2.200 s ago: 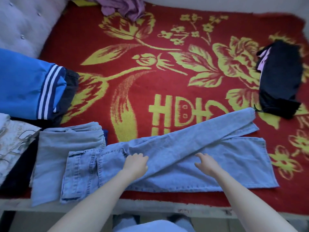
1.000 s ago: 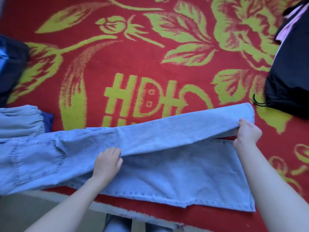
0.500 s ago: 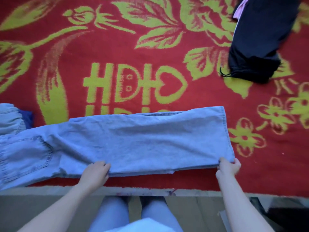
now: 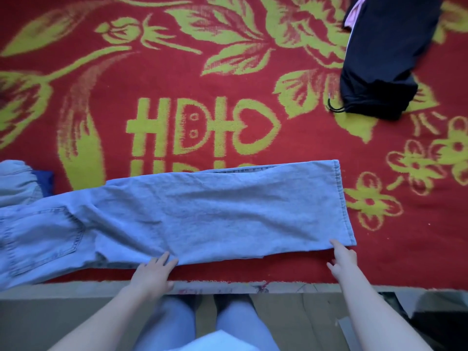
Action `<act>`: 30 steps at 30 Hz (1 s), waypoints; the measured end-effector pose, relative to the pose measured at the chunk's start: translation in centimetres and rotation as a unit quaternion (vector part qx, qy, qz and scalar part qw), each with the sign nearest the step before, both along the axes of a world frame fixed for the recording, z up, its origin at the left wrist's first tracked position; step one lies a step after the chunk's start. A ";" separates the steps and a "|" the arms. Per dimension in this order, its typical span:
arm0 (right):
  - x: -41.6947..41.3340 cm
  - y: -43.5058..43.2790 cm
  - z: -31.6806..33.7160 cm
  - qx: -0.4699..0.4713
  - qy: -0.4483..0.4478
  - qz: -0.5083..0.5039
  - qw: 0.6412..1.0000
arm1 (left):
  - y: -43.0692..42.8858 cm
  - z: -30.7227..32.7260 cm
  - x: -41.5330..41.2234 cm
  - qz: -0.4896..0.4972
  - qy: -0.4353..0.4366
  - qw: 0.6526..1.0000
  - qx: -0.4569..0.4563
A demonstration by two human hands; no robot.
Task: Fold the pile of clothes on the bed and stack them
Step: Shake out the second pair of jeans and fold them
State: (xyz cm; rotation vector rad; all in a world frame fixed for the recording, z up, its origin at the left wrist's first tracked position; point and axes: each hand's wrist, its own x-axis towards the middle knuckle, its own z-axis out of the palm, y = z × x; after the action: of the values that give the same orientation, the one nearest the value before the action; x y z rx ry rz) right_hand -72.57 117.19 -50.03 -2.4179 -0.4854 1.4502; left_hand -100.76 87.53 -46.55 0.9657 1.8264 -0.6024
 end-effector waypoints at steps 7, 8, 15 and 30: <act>-2.0 0.6 -0.8 0.046 0.054 -0.092 0.993 | -0.2 -0.3 1.0 0.029 -0.025 0.999 -0.019; -2.1 0.7 -0.7 0.049 0.058 -0.100 0.992 | -0.3 -0.4 1.1 0.033 -0.025 0.999 -0.019; -1.1 3.0 1.9 0.113 0.064 -0.135 0.982 | -0.8 0.0 1.9 0.061 0.032 0.998 -0.010; -15.6 -7.2 10.6 0.400 0.131 0.328 0.846 | -1.2 0.5 -1.6 0.485 -0.099 0.855 0.157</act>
State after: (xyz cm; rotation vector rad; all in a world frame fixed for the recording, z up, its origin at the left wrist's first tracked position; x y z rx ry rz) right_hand -88.15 109.98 -39.44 -1.4019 -1.5827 1.3547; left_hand -102.32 86.33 -46.06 0.1761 1.9557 0.4194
